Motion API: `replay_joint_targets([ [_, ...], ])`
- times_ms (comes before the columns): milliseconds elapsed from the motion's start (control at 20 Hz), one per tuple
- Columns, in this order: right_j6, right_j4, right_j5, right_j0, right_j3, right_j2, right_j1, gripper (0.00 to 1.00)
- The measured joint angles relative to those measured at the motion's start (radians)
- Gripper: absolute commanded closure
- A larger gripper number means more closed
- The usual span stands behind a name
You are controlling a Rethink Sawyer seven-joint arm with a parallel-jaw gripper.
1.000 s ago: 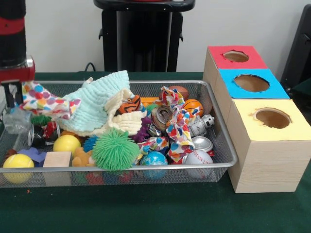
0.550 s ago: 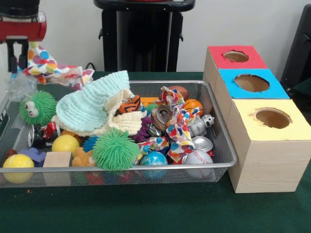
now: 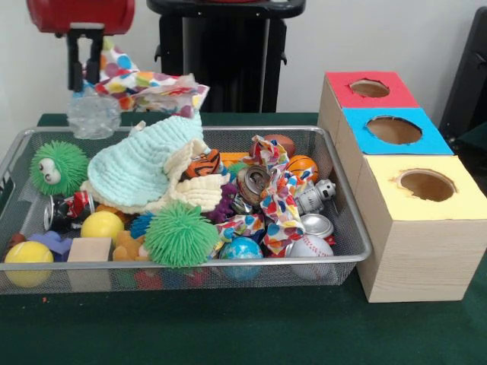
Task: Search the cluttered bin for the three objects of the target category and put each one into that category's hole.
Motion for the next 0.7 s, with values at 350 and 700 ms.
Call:
replay_joint_targets([
  [350,0.013,0.113,0.0,0.064,0.042,-0.027,-0.004,1.0],
  [700,0.03,0.209,0.0,0.147,0.137,-0.079,-0.041,1.0],
])
